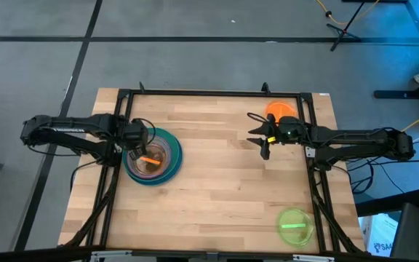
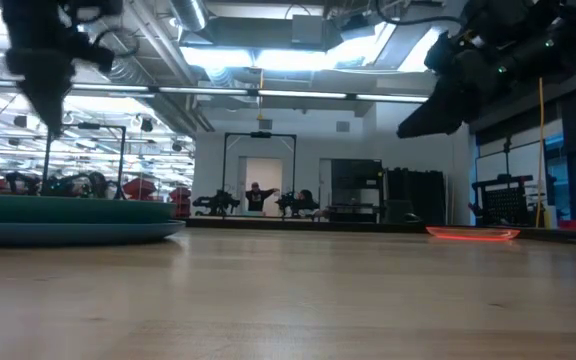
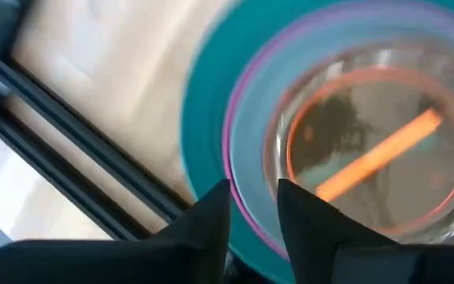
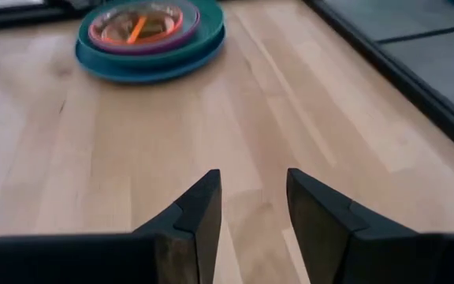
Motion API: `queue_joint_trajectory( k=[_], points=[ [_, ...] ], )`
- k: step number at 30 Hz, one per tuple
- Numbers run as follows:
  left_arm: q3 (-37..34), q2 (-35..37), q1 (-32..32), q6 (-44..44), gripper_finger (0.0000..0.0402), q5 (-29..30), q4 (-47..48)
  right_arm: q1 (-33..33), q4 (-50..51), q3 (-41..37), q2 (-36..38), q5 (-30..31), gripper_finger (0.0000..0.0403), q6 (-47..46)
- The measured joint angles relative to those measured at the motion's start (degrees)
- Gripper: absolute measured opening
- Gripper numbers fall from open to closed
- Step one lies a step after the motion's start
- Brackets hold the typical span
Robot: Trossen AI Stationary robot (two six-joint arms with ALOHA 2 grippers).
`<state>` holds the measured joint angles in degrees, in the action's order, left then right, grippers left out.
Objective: Stack plastic plates
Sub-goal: Stack the orange plate on top of the orange plate
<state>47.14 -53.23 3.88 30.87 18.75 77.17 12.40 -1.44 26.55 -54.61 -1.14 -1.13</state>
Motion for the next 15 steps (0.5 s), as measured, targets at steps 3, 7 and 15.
queue_joint_trajectory(
  k=[3, 7, 15],
  points=[
    [3.69, 0.26, -0.74, -0.94, 0.0112, 5.12, -0.81, -0.01, 1.99, 0.00, -0.01, 1.48, 0.0138, 0.06],
    [4.51, 0.96, -2.71, -4.36, 0.0116, 10.60, -10.77, -0.01, 3.04, 0.00, -0.02, 6.19, 0.0138, -0.65],
    [-3.90, 0.61, -8.02, -21.16, 0.0117, 7.06, -41.48, 0.01, 3.72, 0.00, -0.02, 17.92, 0.0138, -2.71]
  ],
)
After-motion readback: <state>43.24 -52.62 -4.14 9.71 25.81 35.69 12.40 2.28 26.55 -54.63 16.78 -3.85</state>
